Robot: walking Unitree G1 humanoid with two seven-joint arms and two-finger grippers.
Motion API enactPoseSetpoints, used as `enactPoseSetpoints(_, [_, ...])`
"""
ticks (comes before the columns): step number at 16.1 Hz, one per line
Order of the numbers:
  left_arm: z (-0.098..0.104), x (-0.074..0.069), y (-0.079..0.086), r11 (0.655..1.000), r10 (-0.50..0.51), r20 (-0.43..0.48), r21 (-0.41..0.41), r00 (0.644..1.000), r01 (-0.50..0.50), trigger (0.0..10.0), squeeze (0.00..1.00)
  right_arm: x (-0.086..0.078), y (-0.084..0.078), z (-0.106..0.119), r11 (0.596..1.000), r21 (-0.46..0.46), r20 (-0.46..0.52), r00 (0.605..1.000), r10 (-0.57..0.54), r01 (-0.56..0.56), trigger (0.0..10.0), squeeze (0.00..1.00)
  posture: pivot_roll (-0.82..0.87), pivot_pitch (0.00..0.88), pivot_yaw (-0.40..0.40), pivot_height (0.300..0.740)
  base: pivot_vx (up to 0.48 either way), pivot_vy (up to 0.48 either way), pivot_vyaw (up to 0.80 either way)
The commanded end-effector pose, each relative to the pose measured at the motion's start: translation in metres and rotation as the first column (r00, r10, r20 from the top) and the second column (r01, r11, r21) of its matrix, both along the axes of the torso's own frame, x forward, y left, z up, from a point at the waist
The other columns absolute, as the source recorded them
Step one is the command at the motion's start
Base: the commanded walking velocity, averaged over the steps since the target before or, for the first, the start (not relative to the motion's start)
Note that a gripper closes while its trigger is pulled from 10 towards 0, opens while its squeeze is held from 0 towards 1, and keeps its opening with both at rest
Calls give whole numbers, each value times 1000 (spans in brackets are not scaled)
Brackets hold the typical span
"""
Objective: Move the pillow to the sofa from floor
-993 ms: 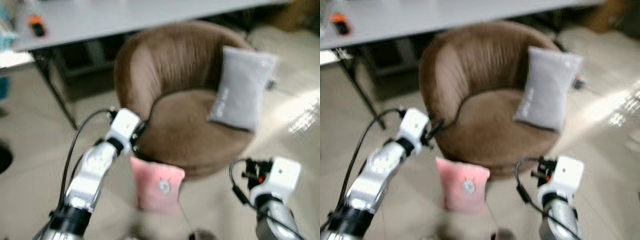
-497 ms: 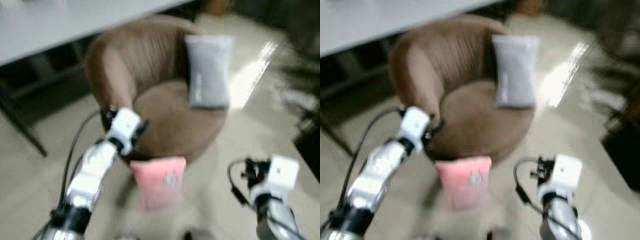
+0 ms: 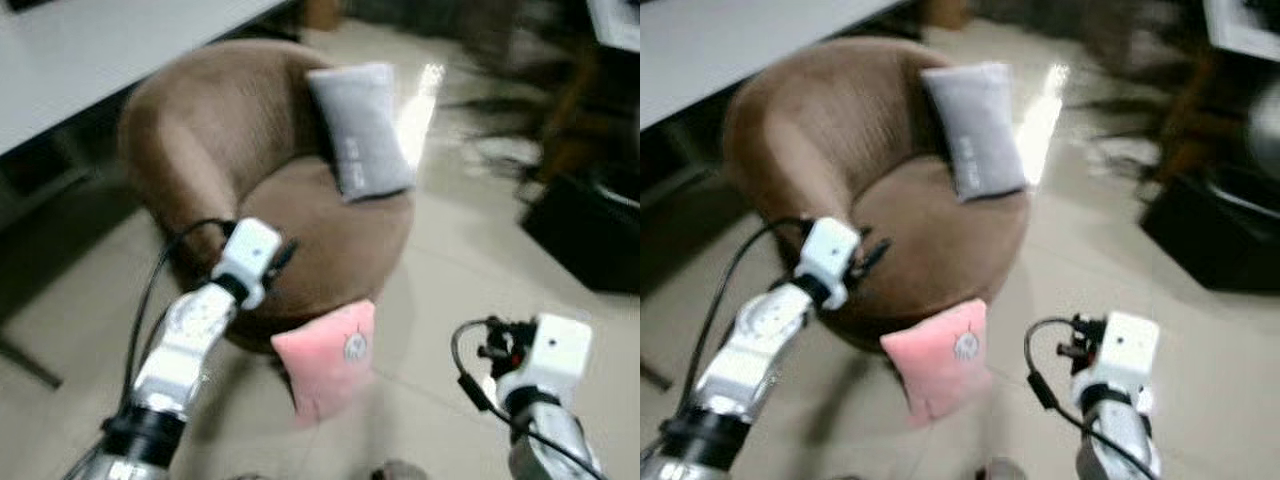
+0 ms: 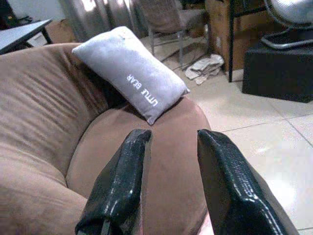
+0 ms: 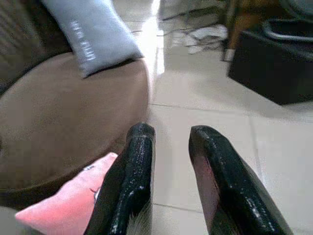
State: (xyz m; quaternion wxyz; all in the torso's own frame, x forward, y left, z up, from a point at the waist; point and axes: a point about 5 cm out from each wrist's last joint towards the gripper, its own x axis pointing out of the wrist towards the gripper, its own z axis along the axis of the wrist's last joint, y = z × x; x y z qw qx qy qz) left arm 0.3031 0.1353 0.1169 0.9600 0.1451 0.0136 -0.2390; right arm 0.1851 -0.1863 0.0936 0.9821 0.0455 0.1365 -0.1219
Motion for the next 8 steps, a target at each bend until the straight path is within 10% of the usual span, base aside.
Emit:
enactPoseSetpoints(1, [3,1,-11,999,-33,13,-4,999,33,10000,0,0,-7,5,999,-33,20,1000,-17,17,10000,0,-91,56,20,740,0,480,-788])
enactPoseSetpoints(8, [3,3,-14,999,-28,19,-14,999,29,10000,0,4,-2,8,999,-49,30,1000,9,-8,10000,0,-91,60,16,740,0,480,-788])
